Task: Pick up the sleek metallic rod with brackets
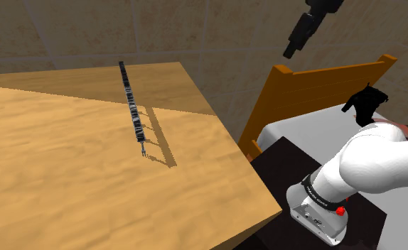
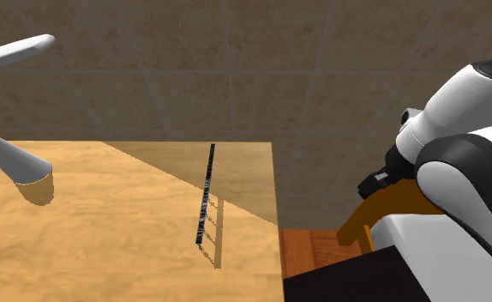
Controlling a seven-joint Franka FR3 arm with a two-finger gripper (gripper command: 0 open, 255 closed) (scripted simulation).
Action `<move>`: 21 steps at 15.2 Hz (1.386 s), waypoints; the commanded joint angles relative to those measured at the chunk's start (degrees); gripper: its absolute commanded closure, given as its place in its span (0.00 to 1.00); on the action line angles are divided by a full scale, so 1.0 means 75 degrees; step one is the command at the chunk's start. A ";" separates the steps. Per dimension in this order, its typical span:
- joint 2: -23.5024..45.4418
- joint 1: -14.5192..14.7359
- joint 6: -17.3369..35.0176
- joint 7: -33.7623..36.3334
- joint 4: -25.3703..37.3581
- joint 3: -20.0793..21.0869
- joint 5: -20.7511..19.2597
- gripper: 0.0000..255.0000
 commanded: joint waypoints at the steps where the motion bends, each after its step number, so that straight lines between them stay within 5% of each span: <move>1: 0.0000 0.0000 0.0000 0.0000 0.0000 0.0000 0.0000 0.00; 12: 0.1655 0.0035 0.0554 0.2858 0.0915 0.2025 0.0933 0.00; 21: 0.3935 -0.0135 0.0933 0.5342 0.2635 0.3625 0.0780 0.00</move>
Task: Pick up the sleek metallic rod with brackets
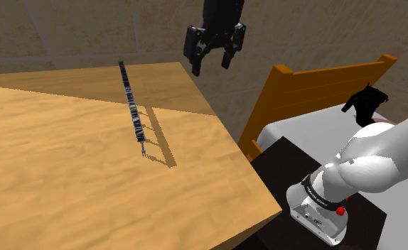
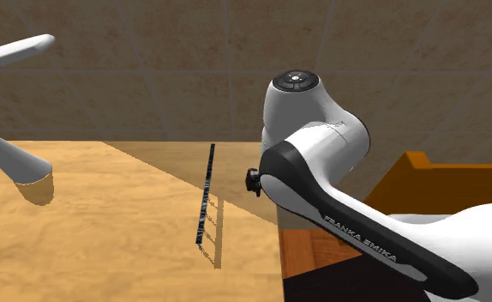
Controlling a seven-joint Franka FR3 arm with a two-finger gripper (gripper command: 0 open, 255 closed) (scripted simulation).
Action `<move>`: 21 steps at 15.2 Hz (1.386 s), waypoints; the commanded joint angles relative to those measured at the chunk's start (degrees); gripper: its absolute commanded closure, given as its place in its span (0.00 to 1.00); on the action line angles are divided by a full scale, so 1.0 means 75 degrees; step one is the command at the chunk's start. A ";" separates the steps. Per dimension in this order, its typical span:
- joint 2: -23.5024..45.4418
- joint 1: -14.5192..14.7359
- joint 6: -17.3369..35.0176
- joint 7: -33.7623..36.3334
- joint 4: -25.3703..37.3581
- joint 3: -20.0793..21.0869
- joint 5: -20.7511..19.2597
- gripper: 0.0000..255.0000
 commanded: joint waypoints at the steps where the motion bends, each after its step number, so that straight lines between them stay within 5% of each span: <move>1: 0.0637 -0.0033 0.0043 0.0626 0.0519 0.0360 -0.0176 0.00; 8: 0.3205 0.0324 -0.0106 0.2845 0.2675 0.1300 -0.1411 0.00; 15: 0.5985 0.1771 -0.0997 0.4506 0.5748 0.1258 -0.2867 0.00; 21: 0.5843 0.1593 -0.0297 0.4501 0.4908 0.1238 -0.2787 0.00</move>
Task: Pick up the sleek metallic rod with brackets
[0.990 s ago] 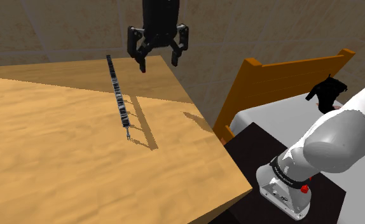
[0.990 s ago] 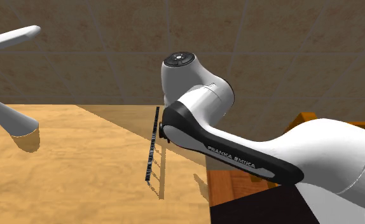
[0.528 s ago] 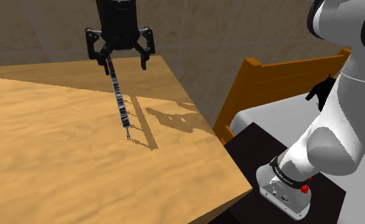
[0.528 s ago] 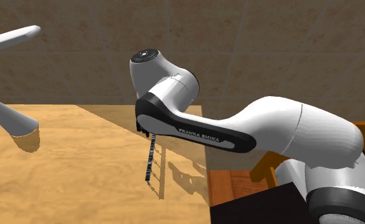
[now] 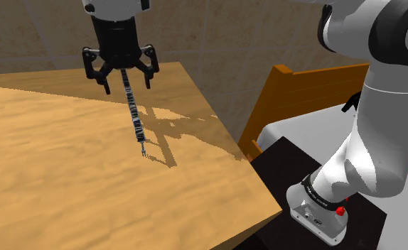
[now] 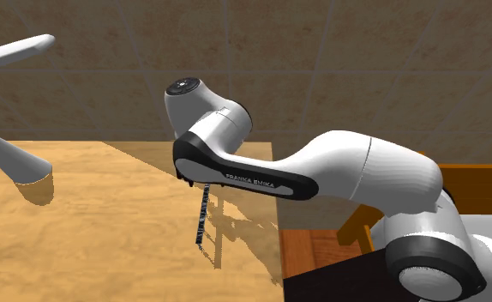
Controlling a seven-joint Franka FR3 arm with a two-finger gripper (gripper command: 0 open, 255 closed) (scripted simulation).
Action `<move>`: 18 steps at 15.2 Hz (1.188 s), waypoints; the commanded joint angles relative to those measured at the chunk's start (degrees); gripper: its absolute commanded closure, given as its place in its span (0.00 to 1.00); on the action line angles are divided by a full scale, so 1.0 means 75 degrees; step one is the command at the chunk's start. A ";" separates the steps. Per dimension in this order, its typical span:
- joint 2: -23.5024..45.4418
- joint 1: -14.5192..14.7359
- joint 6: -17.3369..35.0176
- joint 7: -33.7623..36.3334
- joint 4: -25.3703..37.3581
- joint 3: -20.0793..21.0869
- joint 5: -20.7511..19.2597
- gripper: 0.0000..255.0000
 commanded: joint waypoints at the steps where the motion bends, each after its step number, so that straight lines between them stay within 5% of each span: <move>1: -0.0002 -0.0020 0.0193 0.0023 -0.0195 -0.0002 -0.0001 0.00; 3: -0.0010 -0.0034 0.0257 0.0024 -0.0267 -0.0003 0.0002 0.00; 4: 0.0010 -0.0025 0.0258 0.0026 -0.0251 -0.0007 -0.0008 1.00; 13: -0.0009 -0.0034 0.0256 0.0024 -0.0265 -0.0003 0.0001 1.00; 18: 0.0076 0.0104 -0.0307 0.0020 0.0387 0.0001 -0.0038 1.00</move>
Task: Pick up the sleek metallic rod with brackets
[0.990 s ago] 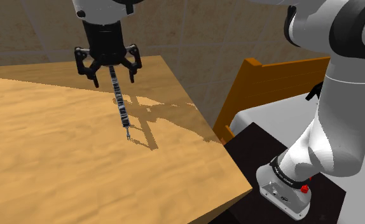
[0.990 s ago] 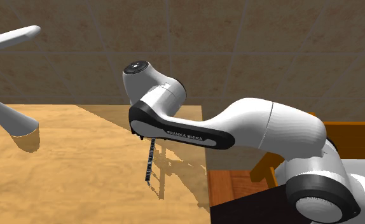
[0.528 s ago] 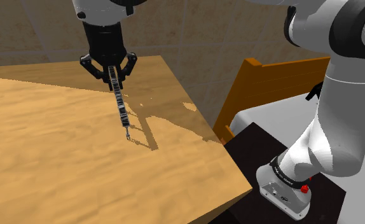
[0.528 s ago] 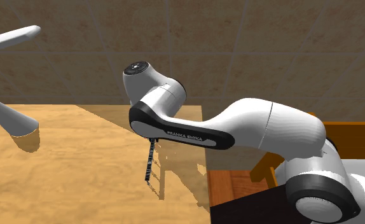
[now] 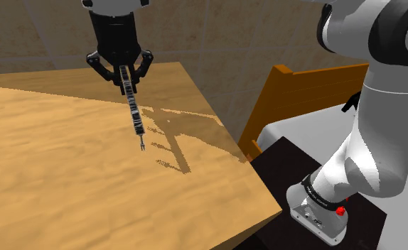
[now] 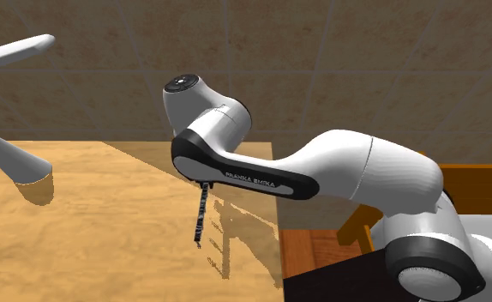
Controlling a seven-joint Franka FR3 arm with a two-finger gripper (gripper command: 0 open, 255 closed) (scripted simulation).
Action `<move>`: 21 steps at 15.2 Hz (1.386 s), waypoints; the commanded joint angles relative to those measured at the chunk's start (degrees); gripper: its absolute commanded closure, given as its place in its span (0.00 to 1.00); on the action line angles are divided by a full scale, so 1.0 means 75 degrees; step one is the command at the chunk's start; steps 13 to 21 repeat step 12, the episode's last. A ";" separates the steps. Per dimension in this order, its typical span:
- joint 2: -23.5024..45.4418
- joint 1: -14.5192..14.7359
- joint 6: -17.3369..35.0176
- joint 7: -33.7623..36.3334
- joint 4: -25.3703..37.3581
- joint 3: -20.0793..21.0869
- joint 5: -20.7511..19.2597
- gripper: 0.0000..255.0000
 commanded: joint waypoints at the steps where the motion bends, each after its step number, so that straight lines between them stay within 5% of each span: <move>1: 0.0073 0.0079 -0.0264 -0.0001 0.0333 -0.0006 -0.0036 1.00; 10: 0.0478 0.0538 -0.1455 0.0007 0.1937 -0.0050 -0.0262 1.00; 21: 0.0488 0.0550 -0.1478 0.0006 0.1970 -0.0053 -0.0267 1.00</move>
